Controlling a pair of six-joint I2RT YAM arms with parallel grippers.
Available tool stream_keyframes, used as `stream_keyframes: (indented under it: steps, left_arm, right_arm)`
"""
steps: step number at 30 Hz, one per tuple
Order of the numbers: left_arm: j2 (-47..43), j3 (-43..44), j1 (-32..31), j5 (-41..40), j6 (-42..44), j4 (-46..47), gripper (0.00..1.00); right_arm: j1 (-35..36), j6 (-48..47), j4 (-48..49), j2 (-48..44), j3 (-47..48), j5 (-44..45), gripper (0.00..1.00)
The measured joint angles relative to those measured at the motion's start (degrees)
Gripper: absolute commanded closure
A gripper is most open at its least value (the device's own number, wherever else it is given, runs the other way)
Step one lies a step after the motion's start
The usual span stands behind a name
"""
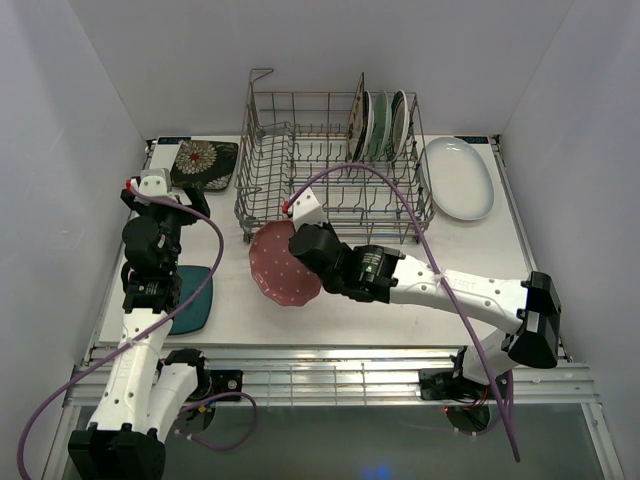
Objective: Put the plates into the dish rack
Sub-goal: Pick up the plate at the center of the board, then insert the plate into the dish rack.
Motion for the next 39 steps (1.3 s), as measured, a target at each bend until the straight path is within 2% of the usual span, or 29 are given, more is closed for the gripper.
stream_keyframes:
  steps: [10,15,27,30,35,39]
  left_arm:
    - [0.0,0.0,0.0,0.0,0.0,0.0,0.02]
    - [0.0,0.0,0.0,0.0,0.0,0.0,0.02]
    - [0.0,0.0,0.0,0.0,0.0,0.0,0.02]
    - [0.0,0.0,0.0,0.0,0.0,0.0,0.02]
    - [0.0,0.0,0.0,0.0,0.0,0.0,0.02]
    - [0.0,0.0,0.0,0.0,0.0,0.0,0.02]
  right_arm:
    - [0.0,-7.1,-0.7,0.3,12.7,7.5,0.92]
    - [-0.5,-11.3,0.1,3.5,20.1,13.2,0.92]
    - [-7.3,-20.5,1.8,11.9,30.8,17.6,0.92]
    - [-8.7,-24.1,6.0,13.2,32.3,19.6,0.92]
    - [-10.6,-33.7,18.3,16.1,32.6,23.8,0.92]
    - [-11.9,-40.0,23.5,20.9,37.1,26.1,0.92]
